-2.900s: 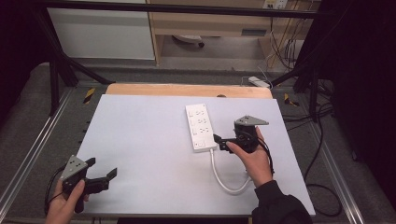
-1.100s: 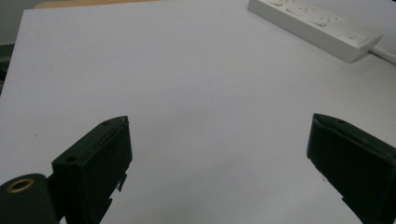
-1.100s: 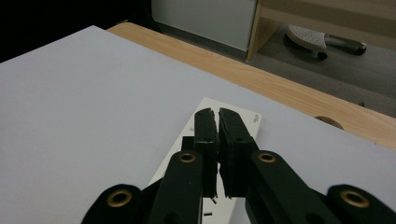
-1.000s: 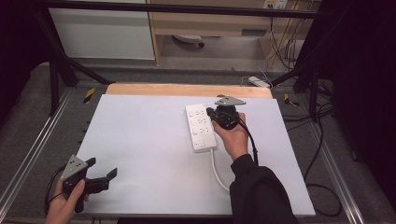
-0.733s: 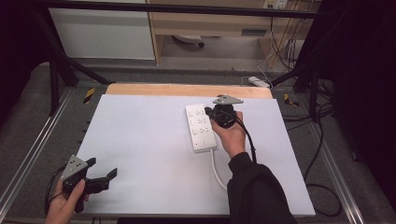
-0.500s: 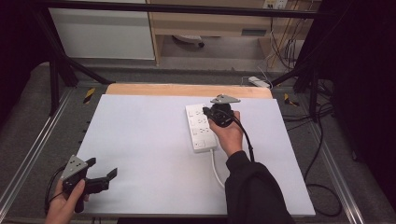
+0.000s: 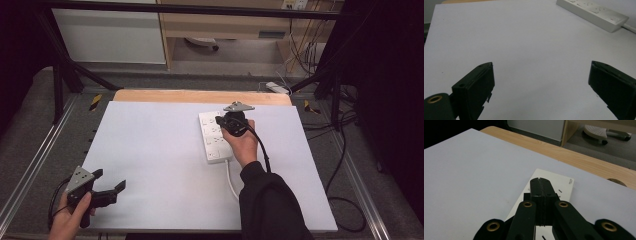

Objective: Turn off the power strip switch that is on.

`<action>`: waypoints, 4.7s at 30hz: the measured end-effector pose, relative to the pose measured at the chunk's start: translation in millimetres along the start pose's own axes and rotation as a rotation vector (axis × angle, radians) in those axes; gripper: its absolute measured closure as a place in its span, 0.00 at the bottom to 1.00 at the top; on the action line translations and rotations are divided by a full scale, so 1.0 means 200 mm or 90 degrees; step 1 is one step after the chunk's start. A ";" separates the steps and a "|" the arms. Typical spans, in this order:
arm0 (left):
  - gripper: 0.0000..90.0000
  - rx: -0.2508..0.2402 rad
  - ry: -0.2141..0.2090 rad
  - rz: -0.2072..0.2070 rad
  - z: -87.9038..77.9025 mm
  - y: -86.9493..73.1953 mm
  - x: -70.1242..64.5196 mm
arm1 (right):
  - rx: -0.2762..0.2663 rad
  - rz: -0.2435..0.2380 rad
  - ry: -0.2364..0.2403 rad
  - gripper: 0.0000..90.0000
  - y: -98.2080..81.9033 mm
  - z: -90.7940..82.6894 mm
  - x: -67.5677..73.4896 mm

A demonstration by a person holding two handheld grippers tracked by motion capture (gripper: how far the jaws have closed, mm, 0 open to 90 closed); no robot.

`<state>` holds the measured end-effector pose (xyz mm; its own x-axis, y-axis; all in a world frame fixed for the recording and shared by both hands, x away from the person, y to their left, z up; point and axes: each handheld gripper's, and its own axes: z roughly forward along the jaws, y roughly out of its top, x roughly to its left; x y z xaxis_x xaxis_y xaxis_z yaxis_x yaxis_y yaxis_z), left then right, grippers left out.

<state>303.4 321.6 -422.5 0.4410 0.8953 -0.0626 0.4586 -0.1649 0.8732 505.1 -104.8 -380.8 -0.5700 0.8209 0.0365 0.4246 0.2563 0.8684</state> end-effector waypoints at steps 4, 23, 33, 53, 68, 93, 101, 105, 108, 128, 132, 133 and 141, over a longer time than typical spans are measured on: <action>0.07 0.000 -0.001 0.000 0.00 0.00 0.00 | 0.004 0.003 0.003 1.00 -0.01 0.01 0.00; 0.07 0.004 0.000 0.002 0.00 0.00 0.00 | 0.030 0.005 0.015 1.00 -0.03 0.07 0.01; 0.07 0.005 0.000 0.003 0.00 0.00 0.00 | 0.036 0.012 0.019 1.00 -0.05 0.10 0.03; 0.07 0.006 -0.001 0.004 0.01 0.00 0.00 | 0.049 0.017 0.015 1.00 -0.09 0.21 0.06; 0.07 0.006 -0.005 0.005 0.01 0.00 0.00 | 0.059 0.002 0.014 1.00 -0.07 0.28 0.10; 0.07 0.005 -0.006 0.004 0.01 0.00 0.00 | 0.082 0.009 -0.001 1.00 -0.09 0.34 0.07; 0.07 0.005 -0.007 0.004 0.01 0.00 0.00 | 0.084 0.009 -0.002 1.00 -0.09 0.35 0.08; 0.07 0.005 -0.008 0.004 0.01 0.00 0.00 | 0.087 0.010 -0.003 1.00 -0.10 0.36 0.07; 0.07 0.005 -0.008 0.003 0.01 0.00 0.00 | 0.087 0.010 -0.003 1.00 -0.10 0.36 0.07; 0.07 0.006 -0.011 0.007 0.01 0.00 0.00 | 0.092 0.005 -0.003 1.00 -0.09 0.38 0.09; 0.07 0.006 -0.010 0.007 0.01 0.00 0.00 | 0.092 0.004 -0.003 1.00 -0.09 0.38 0.09; 0.07 0.006 -0.010 0.007 0.01 0.00 0.00 | 0.092 0.004 -0.004 1.00 -0.09 0.38 0.09; 0.07 0.006 -0.010 0.007 0.01 0.00 -0.01 | 0.092 0.006 -0.003 1.00 -0.09 0.38 0.09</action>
<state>303.8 320.2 -423.5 0.4588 0.8865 -0.0602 0.4602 -0.1791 0.8696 541.2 -56.0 -433.0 -0.5627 0.8256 0.0414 0.5267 0.3195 0.7877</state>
